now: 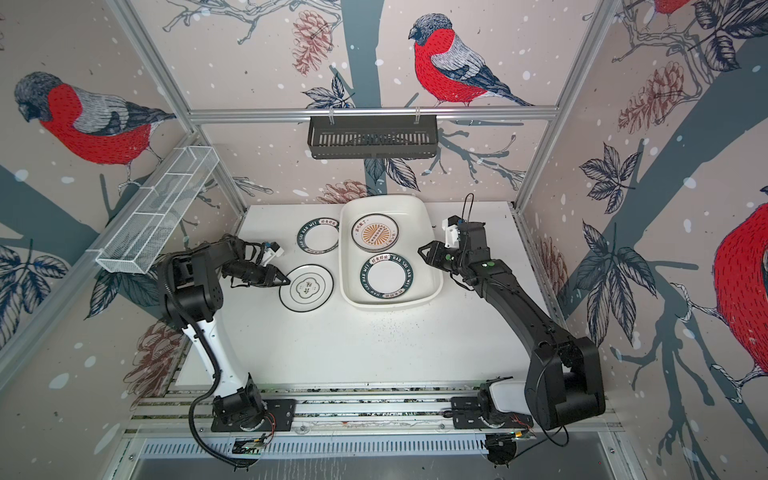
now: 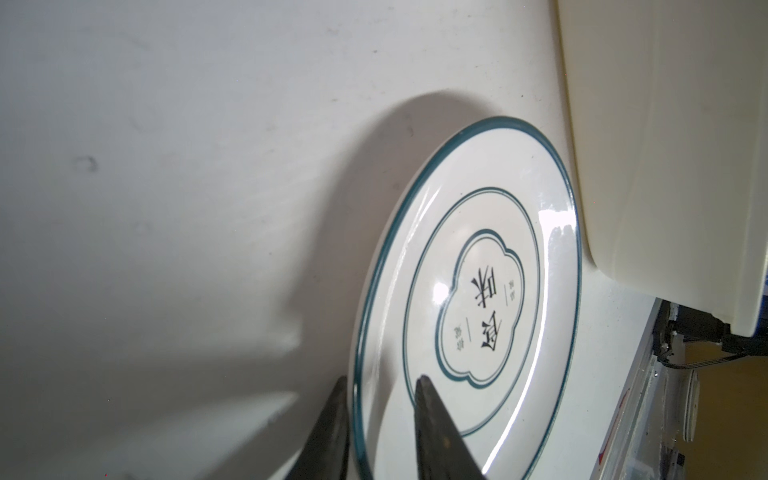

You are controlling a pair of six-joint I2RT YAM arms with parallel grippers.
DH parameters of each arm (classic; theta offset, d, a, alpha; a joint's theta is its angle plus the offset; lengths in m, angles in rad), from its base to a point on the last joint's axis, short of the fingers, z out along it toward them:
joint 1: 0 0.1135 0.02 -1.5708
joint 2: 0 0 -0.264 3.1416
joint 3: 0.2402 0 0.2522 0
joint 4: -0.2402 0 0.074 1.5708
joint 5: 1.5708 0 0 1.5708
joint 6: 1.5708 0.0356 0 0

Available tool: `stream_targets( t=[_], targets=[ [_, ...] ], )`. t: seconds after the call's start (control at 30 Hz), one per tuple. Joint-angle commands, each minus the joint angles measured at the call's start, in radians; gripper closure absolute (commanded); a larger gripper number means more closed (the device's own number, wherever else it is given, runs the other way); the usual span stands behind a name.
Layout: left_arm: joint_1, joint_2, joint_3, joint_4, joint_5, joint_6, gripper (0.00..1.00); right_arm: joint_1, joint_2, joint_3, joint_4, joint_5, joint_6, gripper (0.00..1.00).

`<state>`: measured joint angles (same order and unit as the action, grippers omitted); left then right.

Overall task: Place the plates into the plastic bin on the countertop
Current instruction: 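Close the left gripper on the black-outlined plate rim, then tilt the plate upright with the left gripper while the right gripper reaches toward it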

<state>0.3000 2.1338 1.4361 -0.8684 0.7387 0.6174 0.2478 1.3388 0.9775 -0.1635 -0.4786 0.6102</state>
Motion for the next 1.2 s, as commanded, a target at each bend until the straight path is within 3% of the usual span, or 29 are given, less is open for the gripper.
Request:
stream_targets(
  t=[0.0,0.57,0.93,1.17],
  targets=[
    [0.002,0.013,0.001,-0.038,-0.032,0.036,0.73,0.001,0.001,-0.003,0.035,-0.015,0.014,0.60],
    [0.034,0.026,0.016,-0.069,0.031,0.047,0.83,-0.001,0.009,-0.007,0.047,-0.021,0.017,0.60],
    [0.042,0.016,0.033,-0.104,0.073,0.057,0.99,-0.002,0.008,-0.006,0.047,-0.023,0.017,0.61],
    [0.043,-0.011,0.057,-0.139,0.093,0.049,1.00,-0.002,0.011,-0.004,0.051,-0.028,0.017,0.60]
  ],
)
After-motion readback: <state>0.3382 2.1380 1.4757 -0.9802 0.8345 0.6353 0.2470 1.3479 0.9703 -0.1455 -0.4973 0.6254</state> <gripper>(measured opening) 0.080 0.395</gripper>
